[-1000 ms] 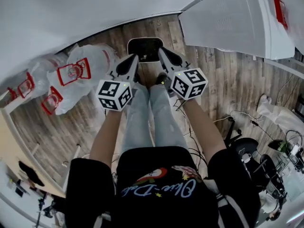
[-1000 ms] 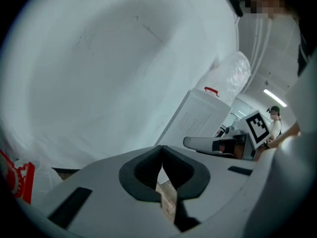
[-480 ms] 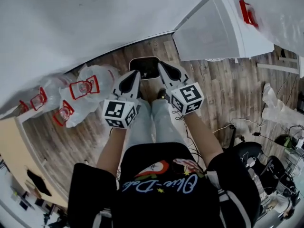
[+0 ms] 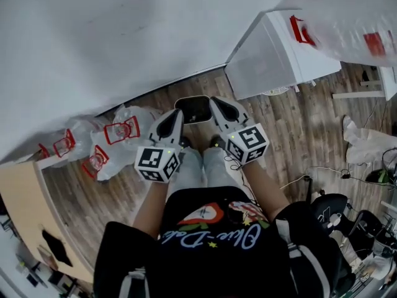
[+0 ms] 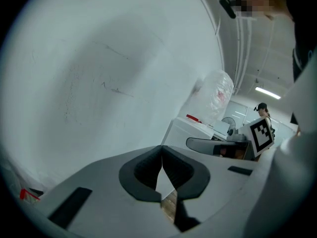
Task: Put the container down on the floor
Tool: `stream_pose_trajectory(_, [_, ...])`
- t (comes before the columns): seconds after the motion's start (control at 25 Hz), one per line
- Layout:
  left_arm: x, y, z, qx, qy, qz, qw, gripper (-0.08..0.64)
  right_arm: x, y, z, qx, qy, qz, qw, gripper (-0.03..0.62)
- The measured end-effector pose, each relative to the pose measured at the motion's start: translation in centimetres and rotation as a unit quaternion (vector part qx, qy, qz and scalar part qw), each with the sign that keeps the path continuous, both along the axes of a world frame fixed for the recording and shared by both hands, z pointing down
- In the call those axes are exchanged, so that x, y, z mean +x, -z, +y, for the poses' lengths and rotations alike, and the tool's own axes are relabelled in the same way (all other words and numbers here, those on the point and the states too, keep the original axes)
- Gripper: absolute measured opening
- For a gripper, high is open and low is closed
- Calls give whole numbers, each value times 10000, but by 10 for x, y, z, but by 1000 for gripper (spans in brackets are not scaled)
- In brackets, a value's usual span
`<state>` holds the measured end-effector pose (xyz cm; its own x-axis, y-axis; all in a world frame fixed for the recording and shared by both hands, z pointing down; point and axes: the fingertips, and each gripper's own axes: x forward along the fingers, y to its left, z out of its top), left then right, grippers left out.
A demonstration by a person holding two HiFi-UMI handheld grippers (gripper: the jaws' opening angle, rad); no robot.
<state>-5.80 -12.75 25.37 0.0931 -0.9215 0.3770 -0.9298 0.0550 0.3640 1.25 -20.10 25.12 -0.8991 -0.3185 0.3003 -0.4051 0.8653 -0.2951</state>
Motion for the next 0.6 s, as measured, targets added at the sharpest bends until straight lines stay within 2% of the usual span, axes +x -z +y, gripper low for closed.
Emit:
stream_pose_trajectory(0.24, [-3, 45, -1, 359, -80, -579, 9976, 5, 2, 37, 0, 242, -3, -202, 9995, -2])
stream_pose_trajectory(0.6, [8, 97, -4, 842, -136, -940, 9919, 5, 0, 86, 4, 624, 167, -408, 9971, -2])
